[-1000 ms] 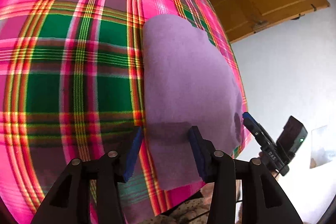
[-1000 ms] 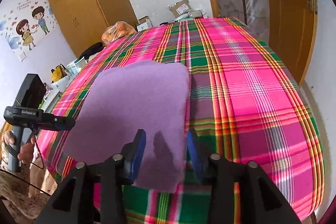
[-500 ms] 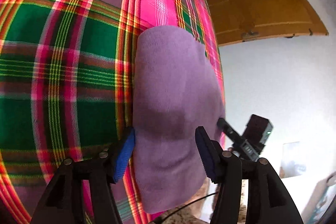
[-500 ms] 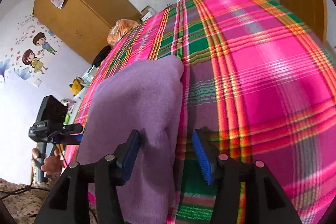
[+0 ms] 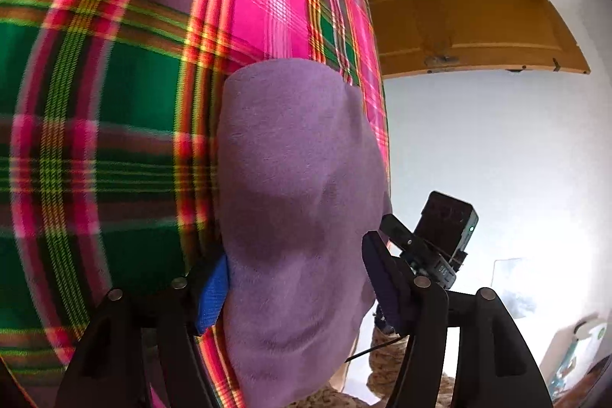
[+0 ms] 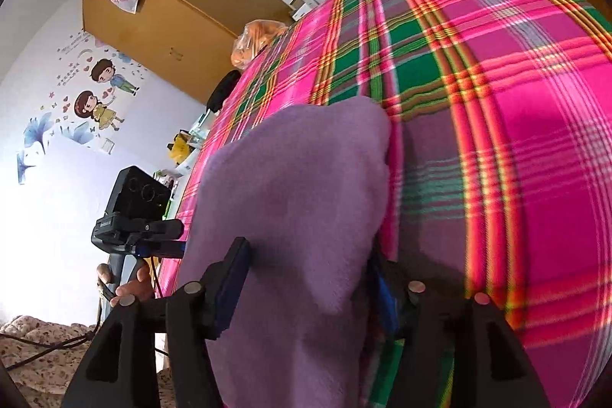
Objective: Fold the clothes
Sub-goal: 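Lift and fold the lavender bundle over with both grippers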
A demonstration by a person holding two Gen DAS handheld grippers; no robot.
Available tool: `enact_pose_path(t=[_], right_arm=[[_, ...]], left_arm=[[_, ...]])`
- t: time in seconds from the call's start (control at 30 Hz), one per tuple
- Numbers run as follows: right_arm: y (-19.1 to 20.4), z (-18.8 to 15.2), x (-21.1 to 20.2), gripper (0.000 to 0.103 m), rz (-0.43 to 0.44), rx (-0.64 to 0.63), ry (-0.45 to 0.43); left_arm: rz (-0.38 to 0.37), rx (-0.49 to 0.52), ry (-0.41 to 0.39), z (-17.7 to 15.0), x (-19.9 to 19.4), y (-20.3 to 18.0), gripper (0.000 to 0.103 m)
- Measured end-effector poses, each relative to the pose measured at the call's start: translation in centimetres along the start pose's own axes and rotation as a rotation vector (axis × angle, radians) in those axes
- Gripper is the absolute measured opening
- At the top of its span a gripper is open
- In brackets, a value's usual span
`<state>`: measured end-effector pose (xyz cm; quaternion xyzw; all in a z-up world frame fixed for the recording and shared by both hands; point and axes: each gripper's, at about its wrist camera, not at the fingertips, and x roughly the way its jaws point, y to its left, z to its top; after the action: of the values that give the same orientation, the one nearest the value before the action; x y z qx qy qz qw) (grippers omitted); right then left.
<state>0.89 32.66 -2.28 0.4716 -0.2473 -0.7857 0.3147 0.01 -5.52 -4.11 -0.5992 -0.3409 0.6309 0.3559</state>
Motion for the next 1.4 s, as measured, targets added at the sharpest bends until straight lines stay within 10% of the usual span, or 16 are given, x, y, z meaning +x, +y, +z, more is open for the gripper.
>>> enact_pose_path(t=[0.3,0.43,0.73,1.0,1.4], right_arm=[[0.3,0.1,0.4,0.062,0.003,-0.006,-0.002],[0.1,0.0,0.3,0.061,-0.003,-0.006,-0.012],[0.1,-0.4,0.0,0.051,-0.042,0.004,-0.039],[3.0,-0.9,0.9,0.037,-0.270,-0.119,-0.049],[4.8,-1.4,1.1,0.028,-0.392,-0.115,-0.097]], left_arm=[[0.000,-0.008,-0.005,0.1,0.2,-0.1,0.071],[0.013,-0.049,-0.019,0.1,0.0,0.6,0.050],[0.017,-0.052,-0.039,-0.8,-1.4,1.8,0.044],[0.015,-0.037,-0.080,-1.8,-2.1,2.3,0.038],[0.051,0.010,-0.147,-2.9,-3.0,1.8,0.035]])
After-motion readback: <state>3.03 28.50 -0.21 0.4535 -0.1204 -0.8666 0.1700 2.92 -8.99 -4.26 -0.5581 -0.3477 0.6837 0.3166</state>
